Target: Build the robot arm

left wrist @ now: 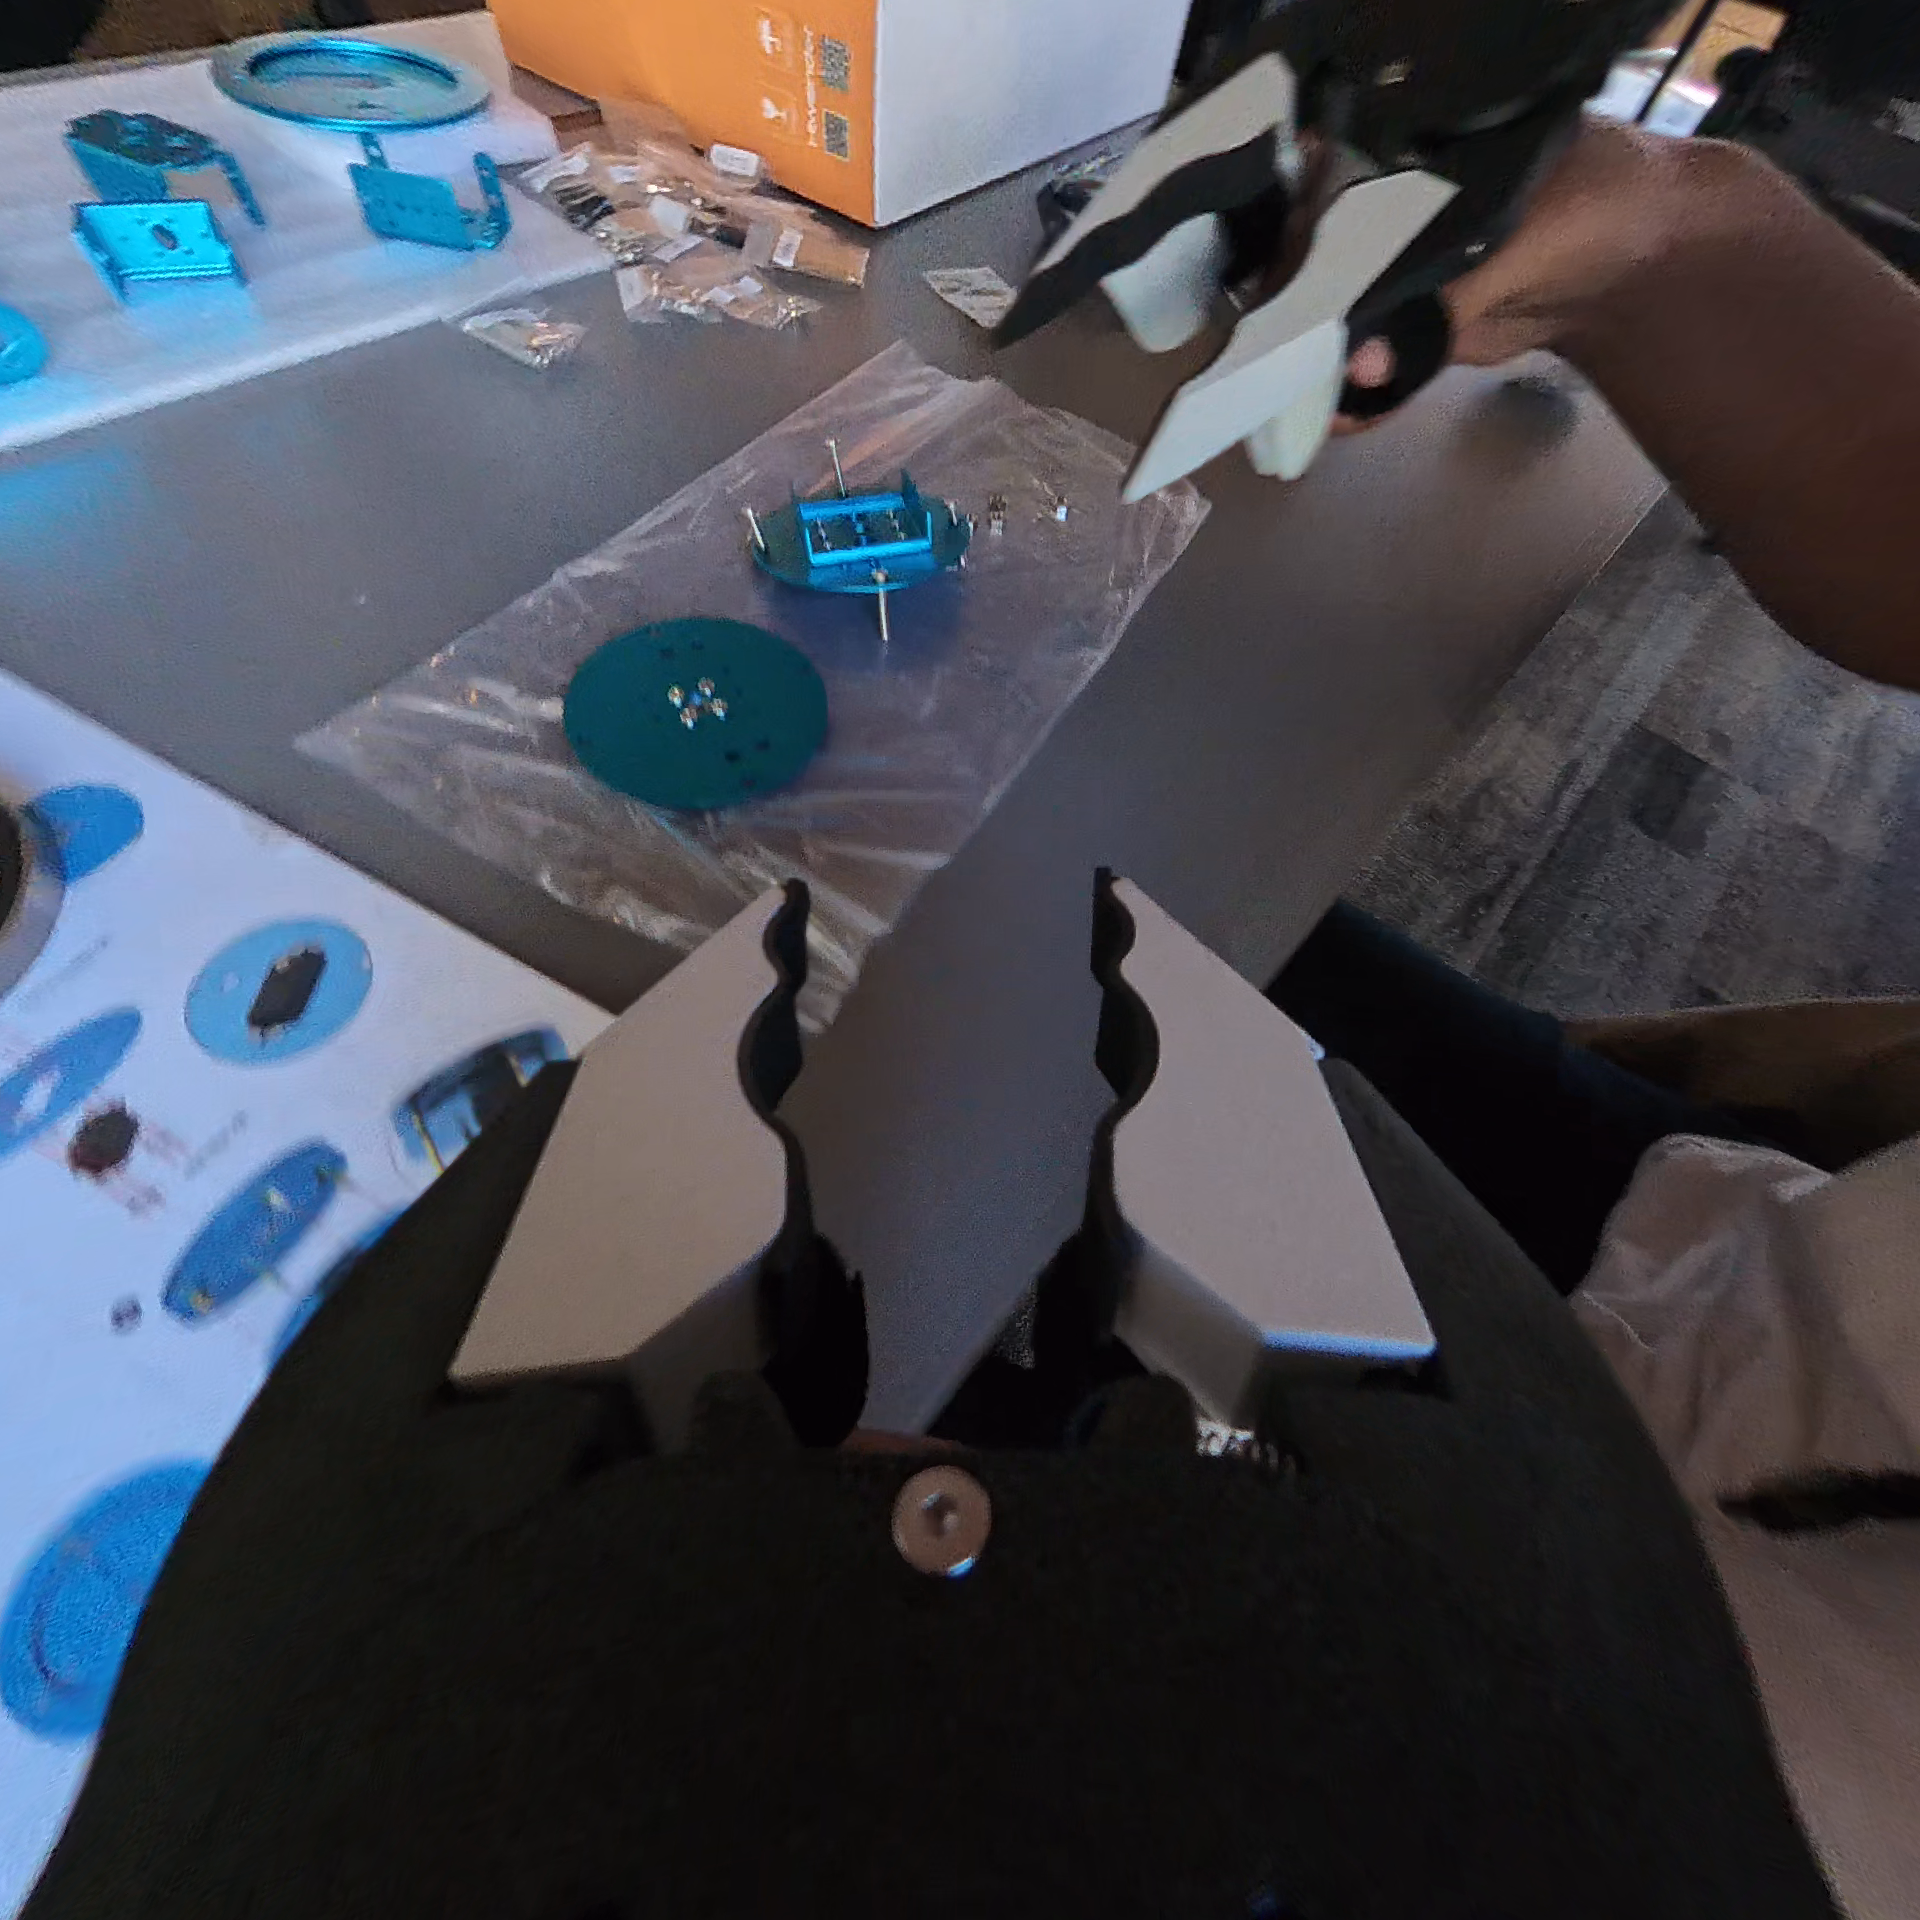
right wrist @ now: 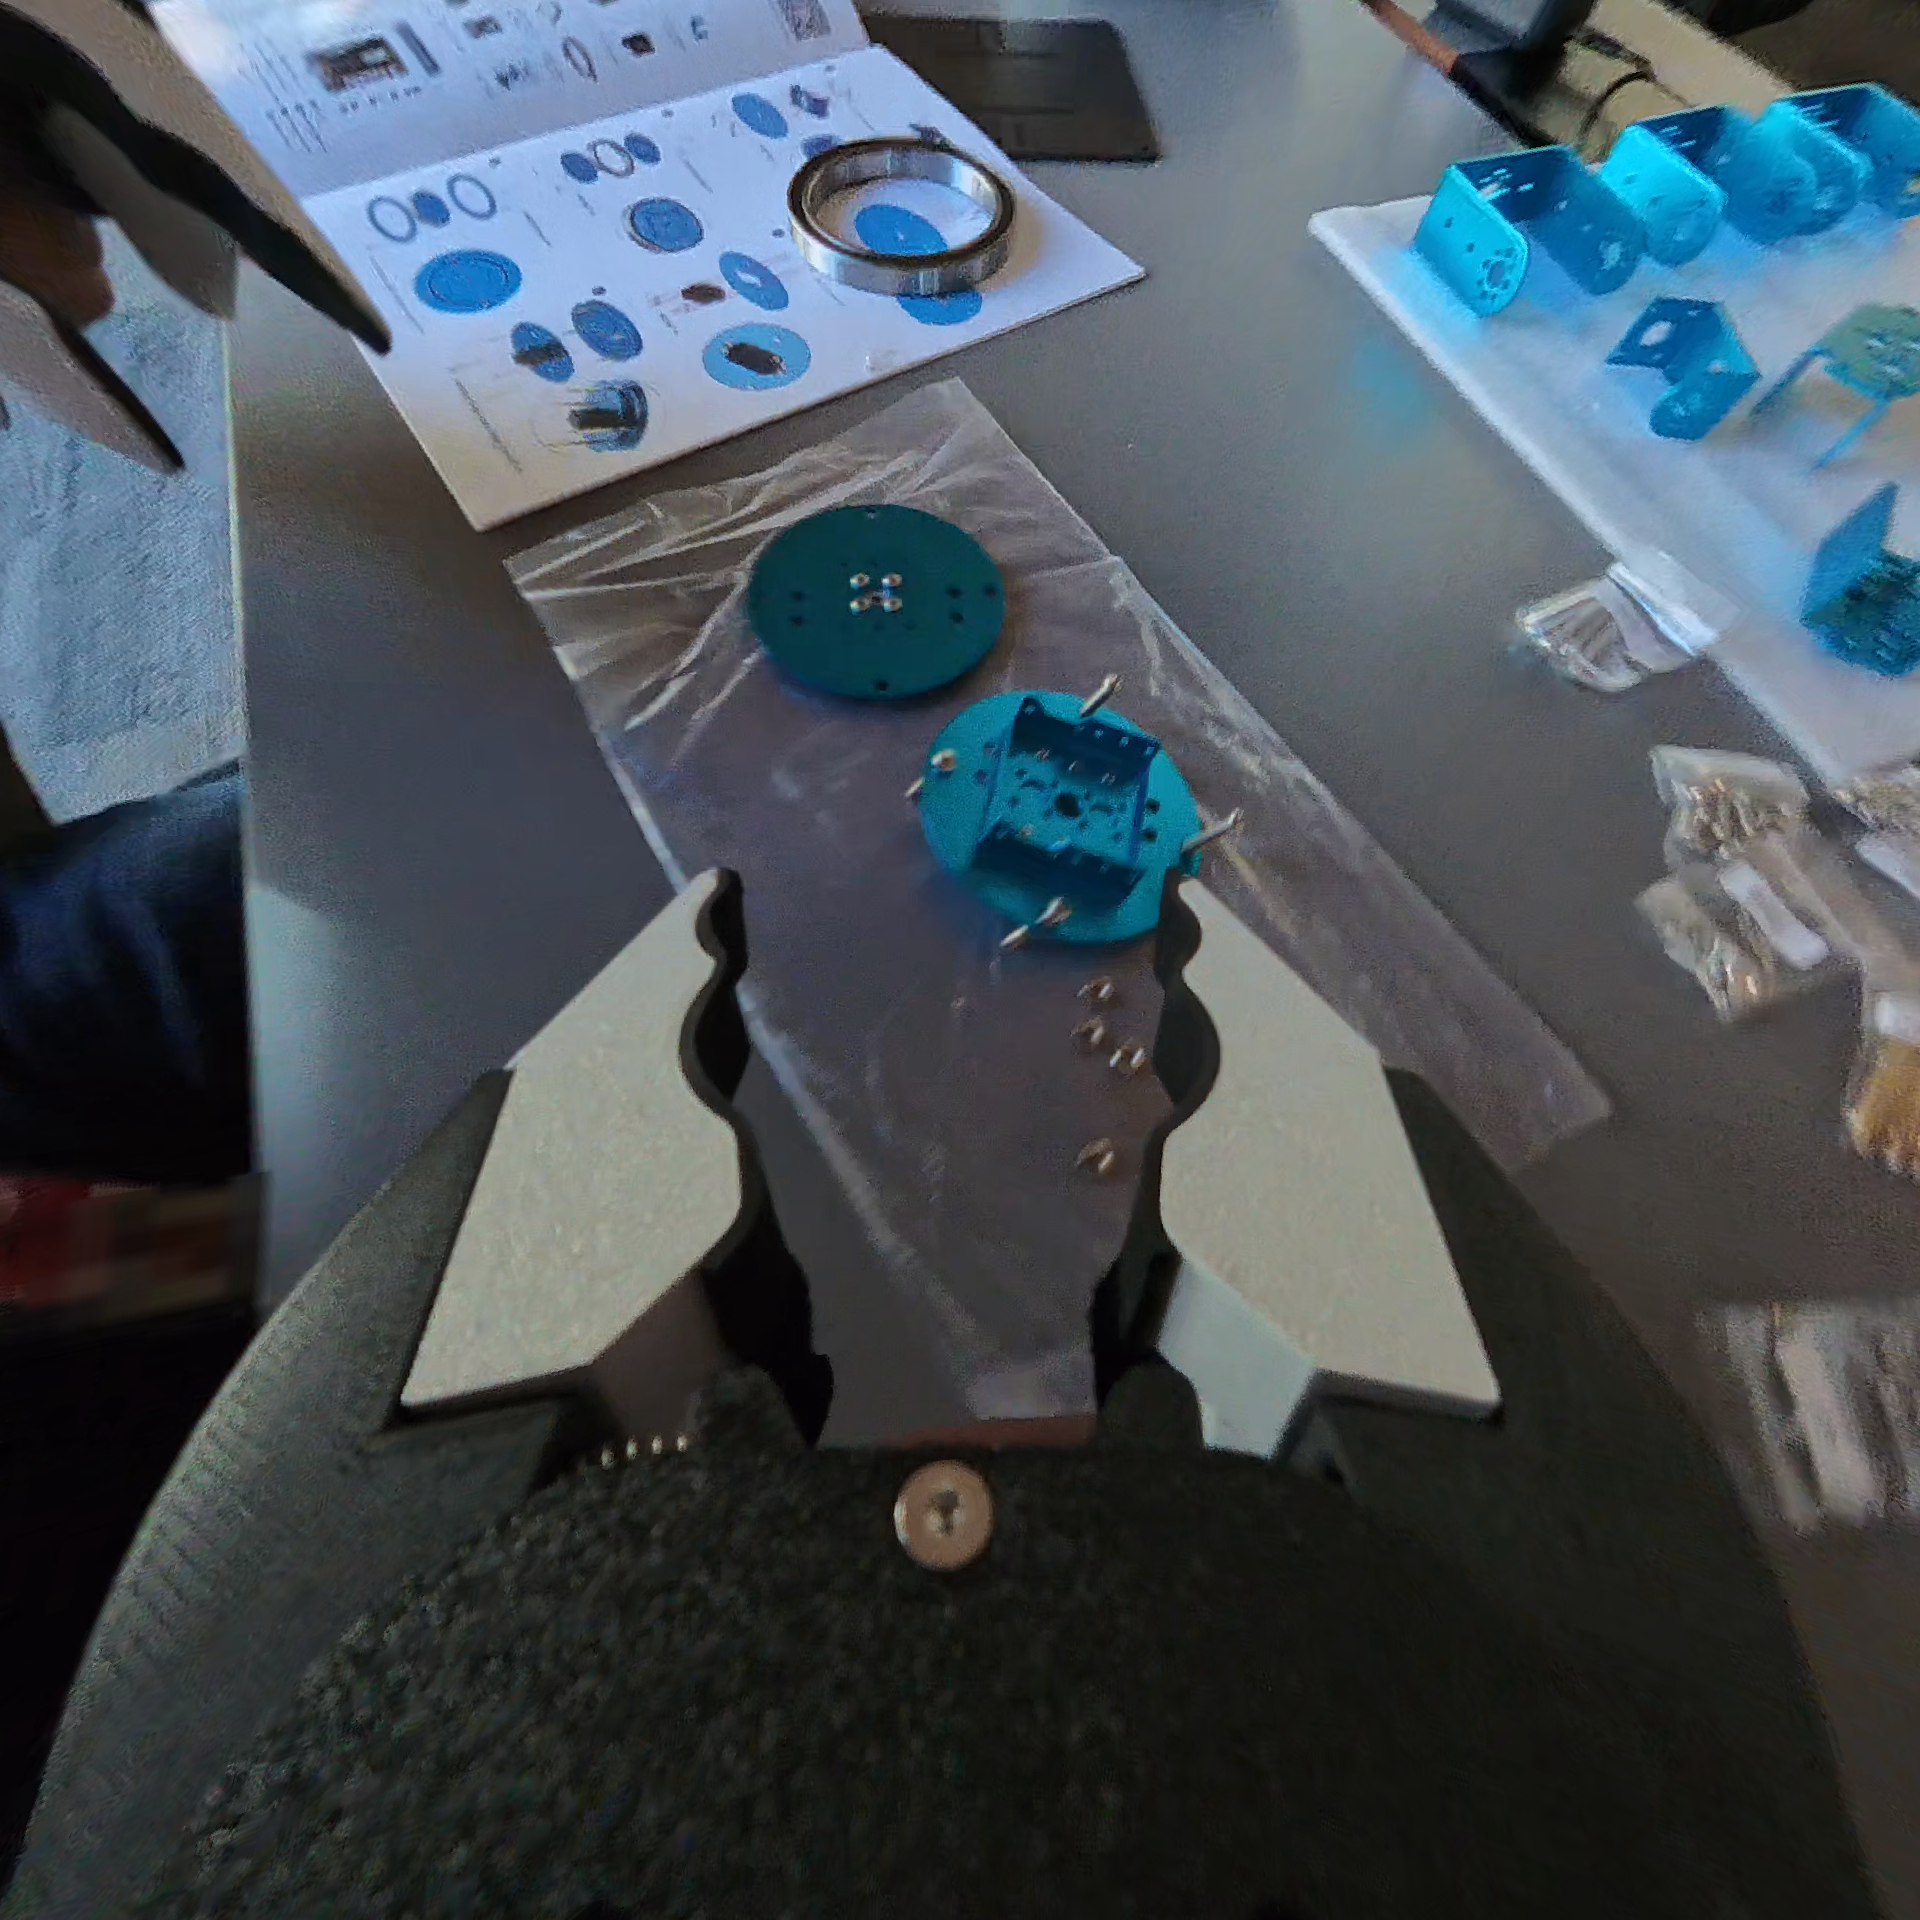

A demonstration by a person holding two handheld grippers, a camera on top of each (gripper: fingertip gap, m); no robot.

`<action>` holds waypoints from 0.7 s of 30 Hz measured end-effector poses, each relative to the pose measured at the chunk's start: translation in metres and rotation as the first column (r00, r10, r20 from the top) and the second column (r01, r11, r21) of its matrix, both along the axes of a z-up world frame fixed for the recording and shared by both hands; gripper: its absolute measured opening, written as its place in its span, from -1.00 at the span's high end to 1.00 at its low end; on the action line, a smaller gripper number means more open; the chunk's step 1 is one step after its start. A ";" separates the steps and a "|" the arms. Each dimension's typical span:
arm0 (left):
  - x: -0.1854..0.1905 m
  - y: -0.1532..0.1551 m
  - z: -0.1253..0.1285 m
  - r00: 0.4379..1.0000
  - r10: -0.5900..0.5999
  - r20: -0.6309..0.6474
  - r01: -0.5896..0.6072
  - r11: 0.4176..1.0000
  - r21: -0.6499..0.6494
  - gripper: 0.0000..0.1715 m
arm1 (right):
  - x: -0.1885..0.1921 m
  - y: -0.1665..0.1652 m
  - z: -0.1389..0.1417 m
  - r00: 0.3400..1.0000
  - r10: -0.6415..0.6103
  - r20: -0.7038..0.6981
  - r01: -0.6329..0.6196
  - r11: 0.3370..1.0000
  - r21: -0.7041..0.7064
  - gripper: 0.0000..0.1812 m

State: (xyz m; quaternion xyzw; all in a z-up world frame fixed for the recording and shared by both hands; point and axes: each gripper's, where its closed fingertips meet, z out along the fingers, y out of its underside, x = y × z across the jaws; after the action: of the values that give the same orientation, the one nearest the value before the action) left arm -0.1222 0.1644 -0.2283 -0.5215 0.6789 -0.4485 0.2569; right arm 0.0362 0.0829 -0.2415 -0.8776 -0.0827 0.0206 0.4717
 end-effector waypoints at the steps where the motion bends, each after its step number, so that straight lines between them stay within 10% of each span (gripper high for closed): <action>1: 0.009 0.004 0.001 1.000 -0.027 -0.006 0.027 1.000 -0.007 0.36 | 0.007 0.012 -0.005 0.999 0.041 -0.016 -0.041 0.999 -0.021 0.14; 9: 0.027 0.032 -0.009 0.988 -0.124 -0.091 0.099 0.964 -0.246 0.36 | 0.026 0.041 -0.038 0.984 0.168 -0.061 -0.175 0.973 -0.149 -0.02; 15: 0.040 0.131 -0.004 0.987 0.093 -0.133 -0.084 0.994 0.068 0.36 | 0.017 0.069 -0.002 0.972 0.233 -0.010 -0.233 0.966 -0.110 0.15; 21: 0.054 0.242 -0.029 0.900 0.352 -0.258 -0.309 0.931 0.194 0.36 | -0.018 0.186 0.008 0.960 0.279 0.017 -0.275 0.955 -0.107 0.38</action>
State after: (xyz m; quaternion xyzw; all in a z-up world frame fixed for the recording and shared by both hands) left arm -0.0681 0.4065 -0.2570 -0.6684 0.6417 -0.2659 0.2658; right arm 0.0180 0.2689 -0.2337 -0.8809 -0.2111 0.0767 0.4167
